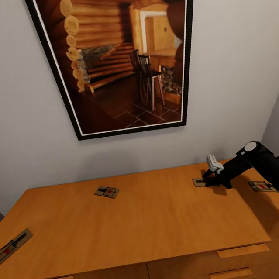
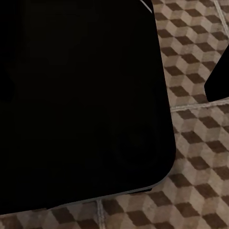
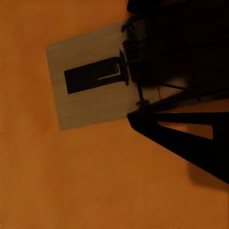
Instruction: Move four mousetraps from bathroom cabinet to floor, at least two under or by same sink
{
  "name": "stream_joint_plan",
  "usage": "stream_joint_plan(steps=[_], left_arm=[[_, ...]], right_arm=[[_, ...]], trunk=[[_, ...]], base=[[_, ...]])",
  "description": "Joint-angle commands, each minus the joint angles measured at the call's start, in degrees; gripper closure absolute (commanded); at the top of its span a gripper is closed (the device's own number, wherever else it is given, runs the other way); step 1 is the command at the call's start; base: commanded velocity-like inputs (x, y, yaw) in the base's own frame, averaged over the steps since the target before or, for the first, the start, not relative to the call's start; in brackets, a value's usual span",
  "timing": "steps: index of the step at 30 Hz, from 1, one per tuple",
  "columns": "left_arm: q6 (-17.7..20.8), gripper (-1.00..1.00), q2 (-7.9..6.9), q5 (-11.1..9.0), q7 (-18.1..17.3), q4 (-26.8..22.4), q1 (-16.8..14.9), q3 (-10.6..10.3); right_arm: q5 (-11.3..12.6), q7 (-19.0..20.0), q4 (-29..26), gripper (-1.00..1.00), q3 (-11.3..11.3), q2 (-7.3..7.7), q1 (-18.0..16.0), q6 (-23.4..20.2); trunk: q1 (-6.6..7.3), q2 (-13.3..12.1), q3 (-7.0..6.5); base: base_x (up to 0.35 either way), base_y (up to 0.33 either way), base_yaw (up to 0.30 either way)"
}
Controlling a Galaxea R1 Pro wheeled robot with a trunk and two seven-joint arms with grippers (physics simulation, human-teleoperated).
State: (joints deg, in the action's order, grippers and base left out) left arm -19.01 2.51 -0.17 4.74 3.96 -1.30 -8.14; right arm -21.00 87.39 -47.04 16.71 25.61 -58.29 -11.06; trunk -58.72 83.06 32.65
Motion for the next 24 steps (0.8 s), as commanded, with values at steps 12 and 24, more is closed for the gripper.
stream_joint_plan(steps=[12,24], left_arm=[[-0.4,-1.0,0.04,0.1,0.2,0.3,-0.1,-0.5],[-0.5,-1.0,0.04,0.1,0.2,0.3,-0.1,-0.5]], right_arm=[[-0.1,0.9,-8.8,1.0,-0.4,0.22,0.0,-19.7],[-0.1,0.9,-15.1,1.0,-1.0,0.38,0.0,-27.2]], trunk=[[-0.01,0.0,0.07],[-0.01,0.0,0.07]], base=[[0.0,0.0,0.0],[0.0,0.0,0.0]])
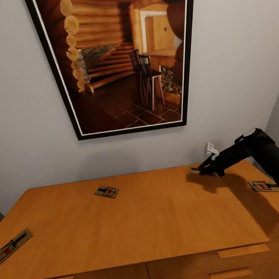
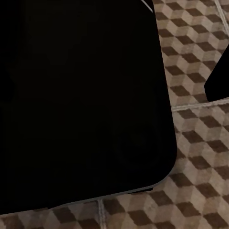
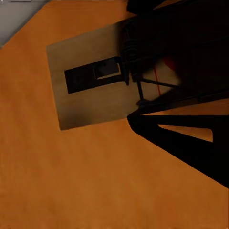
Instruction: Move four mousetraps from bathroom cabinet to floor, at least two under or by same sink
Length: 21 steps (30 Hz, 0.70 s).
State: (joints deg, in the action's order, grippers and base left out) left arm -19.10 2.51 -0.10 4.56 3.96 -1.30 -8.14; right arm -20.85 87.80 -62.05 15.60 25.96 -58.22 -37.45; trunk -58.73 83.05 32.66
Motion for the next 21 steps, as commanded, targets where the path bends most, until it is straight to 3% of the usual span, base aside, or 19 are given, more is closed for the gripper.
stream_joint_plan(steps=[1,8,21], left_arm=[[-0.4,-1.0,0.04,0.0,0.4,0.3,-0.1,-0.5],[-0.4,-1.0,0.04,0.0,0.4,0.3,-0.1,-0.5],[-0.4,-1.0,-0.03,0.0,0.4,0.3,-0.1,-0.5]], right_arm=[[-0.2,0.4,-0.8,1.0,-0.1,0.08,0.0,-1.6],[-0.2,0.4,-2.3,1.0,-0.4,0.14,0.0,-3.0],[-0.2,0.4,-2.4,1.0,-0.4,0.14,0.0,-3.1]], trunk=[[0.0,0.0,0.06],[0.0,0.0,0.06],[0.0,0.0,0.06]], base=[[0.0,0.0,0.0],[-0.088,0.009,0.0],[-0.29,0.079,0.0]])
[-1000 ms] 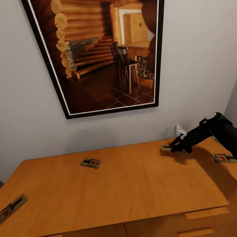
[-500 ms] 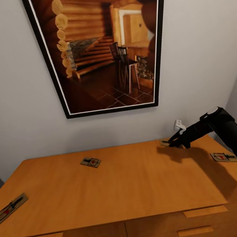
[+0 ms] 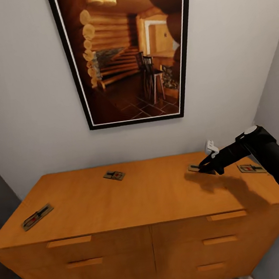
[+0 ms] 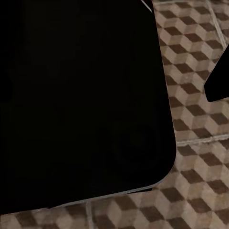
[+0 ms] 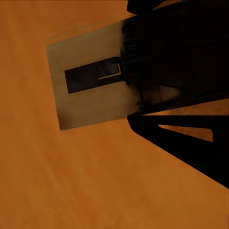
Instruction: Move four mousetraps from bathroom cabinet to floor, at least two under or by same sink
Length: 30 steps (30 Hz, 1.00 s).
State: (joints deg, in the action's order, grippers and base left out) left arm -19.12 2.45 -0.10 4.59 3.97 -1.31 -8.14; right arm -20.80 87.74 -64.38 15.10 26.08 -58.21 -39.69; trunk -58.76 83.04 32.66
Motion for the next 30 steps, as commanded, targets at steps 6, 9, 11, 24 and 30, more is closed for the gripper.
stream_joint_plan(steps=[6,9,11,24,30], left_arm=[[-0.4,-1.0,-0.05,0.0,0.3,0.3,-0.1,-0.5],[-0.4,-1.0,-0.07,0.0,0.3,0.3,-0.1,-0.5],[-0.4,-1.0,-0.12,0.0,0.3,0.3,-0.1,-0.5],[-0.5,-1.0,-0.19,0.0,0.3,0.3,-0.1,-0.5],[-0.5,-1.0,-0.17,0.0,0.3,0.3,-0.1,-0.5]], right_arm=[[-0.3,0.4,0.0,1.0,0.1,0.02,-0.1,-0.8],[-0.3,0.4,0.0,1.0,0.1,0.02,-0.1,-0.8],[-0.3,0.4,0.0,1.0,0.2,0.02,-0.1,-0.8],[-0.3,0.2,0.0,1.0,0.3,-0.07,-0.1,-0.7],[-0.3,0.2,0.0,1.0,0.3,-0.07,-0.1,-0.7]], trunk=[[0.03,0.0,0.06],[0.03,0.0,0.06],[0.03,0.0,0.06],[0.03,0.0,0.06],[0.03,0.0,0.06]], base=[[-0.306,0.086,0.0],[-0.306,0.088,0.0],[-0.302,0.119,0.0],[-0.266,0.187,0.0],[-0.261,0.197,0.0]])
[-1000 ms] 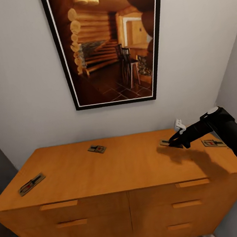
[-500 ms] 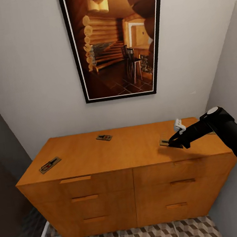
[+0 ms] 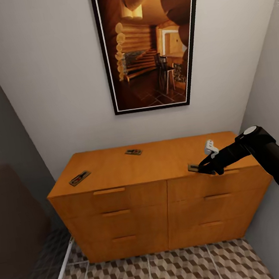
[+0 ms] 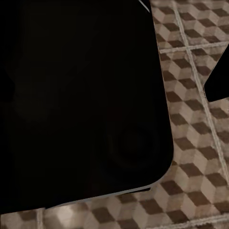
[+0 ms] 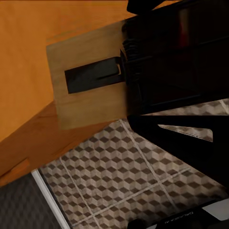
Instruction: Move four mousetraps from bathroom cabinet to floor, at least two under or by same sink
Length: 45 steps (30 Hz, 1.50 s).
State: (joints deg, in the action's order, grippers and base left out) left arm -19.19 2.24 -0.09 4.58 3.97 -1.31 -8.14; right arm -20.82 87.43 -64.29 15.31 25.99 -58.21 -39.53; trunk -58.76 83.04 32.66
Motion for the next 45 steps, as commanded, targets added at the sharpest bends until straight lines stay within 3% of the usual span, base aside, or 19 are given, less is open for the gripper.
stream_joint_plan(steps=[1,24,31,35,39,40,43,45], left_arm=[[-0.4,-1.0,0.04,0.0,0.3,0.3,-0.1,-0.5],[-0.4,-1.0,0.04,0.0,0.3,0.3,-0.1,-0.5],[-0.4,-1.0,0.04,0.0,0.3,0.2,-0.1,-0.5],[-0.4,-1.0,0.04,0.1,0.3,0.1,-0.1,-0.5],[-0.4,-1.0,0.11,0.2,0.3,0.1,-0.1,-0.5],[-0.4,-1.0,0.12,0.2,0.3,0.1,-0.1,-0.5],[-0.4,-1.0,0.13,0.2,0.3,0.0,-0.1,-0.4],[-0.5,-1.0,0.13,0.2,0.3,-0.1,-0.1,-0.4]], right_arm=[[-0.3,0.5,-0.1,1.0,0.1,0.03,-0.1,-0.8],[-0.2,0.1,1.0,1.0,0.2,-0.06,-0.1,-0.6],[-0.2,-0.4,4.6,1.0,0.4,-0.21,-0.1,2.5],[-0.1,-5.3,15.4,1.0,0.7,-1.99,-0.1,10.8],[-0.2,-12.5,33.5,1.0,2.1,-5.79,-0.1,26.2],[-0.2,-15.9,41.4,1.0,2.9,-7.36,-0.1,32.6],[-0.3,-21.7,53.4,1.0,4.0,-9.98,0.0,42.2],[-0.3,-25.5,58.4,1.0,4.3,-11.64,0.3,47.5]], trunk=[[0.03,0.0,0.06],[0.03,0.0,0.06],[0.03,0.0,0.06],[0.03,0.0,0.06],[0.03,0.0,0.06],[0.03,0.0,0.06],[0.03,0.0,0.06],[0.03,0.0,0.06]], base=[[-0.261,0.197,0.0],[-0.311,0.05,0.0],[-0.32,0.0,0.0],[-0.097,0.0,0.0],[-0.016,0.0,0.0],[-0.004,0.0,0.0],[-0.002,0.0,0.0],[0.0,0.0,0.0]])
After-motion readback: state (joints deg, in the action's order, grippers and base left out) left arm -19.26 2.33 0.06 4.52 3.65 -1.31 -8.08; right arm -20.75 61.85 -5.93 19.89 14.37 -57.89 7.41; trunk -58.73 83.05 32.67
